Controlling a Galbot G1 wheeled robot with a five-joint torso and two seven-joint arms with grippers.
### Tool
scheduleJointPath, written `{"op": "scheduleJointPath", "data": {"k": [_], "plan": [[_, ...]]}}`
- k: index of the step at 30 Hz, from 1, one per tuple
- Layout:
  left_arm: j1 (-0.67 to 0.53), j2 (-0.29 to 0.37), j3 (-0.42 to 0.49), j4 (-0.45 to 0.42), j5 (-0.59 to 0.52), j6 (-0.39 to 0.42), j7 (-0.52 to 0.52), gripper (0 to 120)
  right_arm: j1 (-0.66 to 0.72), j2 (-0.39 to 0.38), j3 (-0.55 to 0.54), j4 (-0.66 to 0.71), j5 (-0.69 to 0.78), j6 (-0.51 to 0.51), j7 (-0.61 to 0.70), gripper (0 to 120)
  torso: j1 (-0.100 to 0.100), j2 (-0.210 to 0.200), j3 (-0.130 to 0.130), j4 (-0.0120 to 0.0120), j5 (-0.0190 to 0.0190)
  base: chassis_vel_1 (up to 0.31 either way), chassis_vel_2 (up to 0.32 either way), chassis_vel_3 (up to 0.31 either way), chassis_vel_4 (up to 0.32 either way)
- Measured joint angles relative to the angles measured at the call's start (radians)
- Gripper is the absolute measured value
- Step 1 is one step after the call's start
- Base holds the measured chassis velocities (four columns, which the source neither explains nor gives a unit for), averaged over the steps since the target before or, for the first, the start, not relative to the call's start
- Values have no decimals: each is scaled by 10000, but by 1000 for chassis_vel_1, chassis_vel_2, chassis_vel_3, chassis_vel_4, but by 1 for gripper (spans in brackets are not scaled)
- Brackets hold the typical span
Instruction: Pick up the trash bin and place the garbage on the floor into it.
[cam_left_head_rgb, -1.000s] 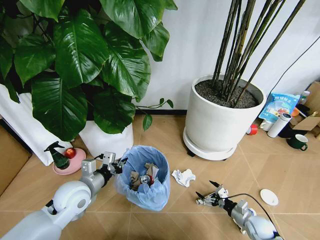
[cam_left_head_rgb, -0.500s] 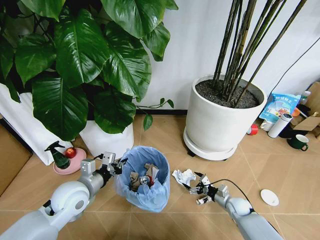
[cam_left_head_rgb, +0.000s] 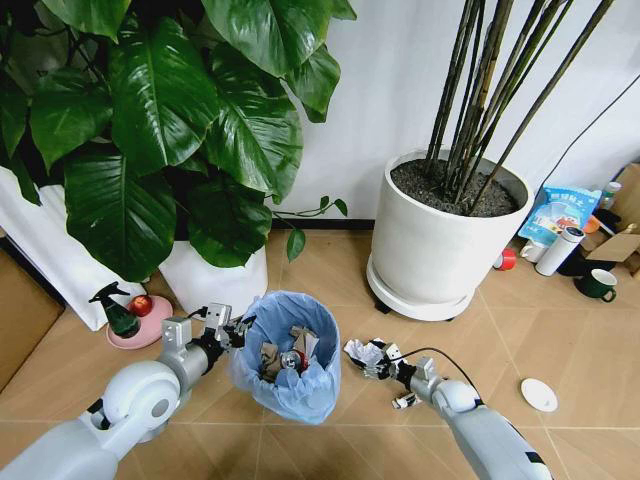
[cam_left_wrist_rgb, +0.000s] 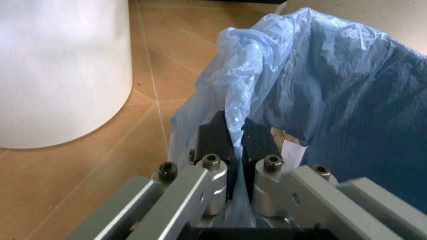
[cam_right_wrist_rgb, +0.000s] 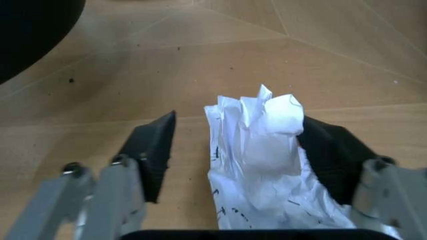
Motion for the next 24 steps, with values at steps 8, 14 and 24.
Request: {"op": "scheduleJointPath", "data": {"k": [8, 14, 24], "plan": [[-15, -27, -9, 9, -4, 1, -9, 0, 317, 28, -113, -284, -12, -35, 5, 34, 0, 0, 0, 0, 0, 0, 0, 0, 0], [-16, -8, -47, -15, -33, 1, -18, 0, 501, 58, -211, -400, 25, -79, 11, 15, 0, 0, 0, 0, 1, 0, 0, 0, 0], [-23, -34, -66, 7, -37, 1, -19, 0, 498, -20, -304, -406, 154, -149, 7, 0, 0, 0, -1, 1, 0, 0, 0, 0, 0]]}}
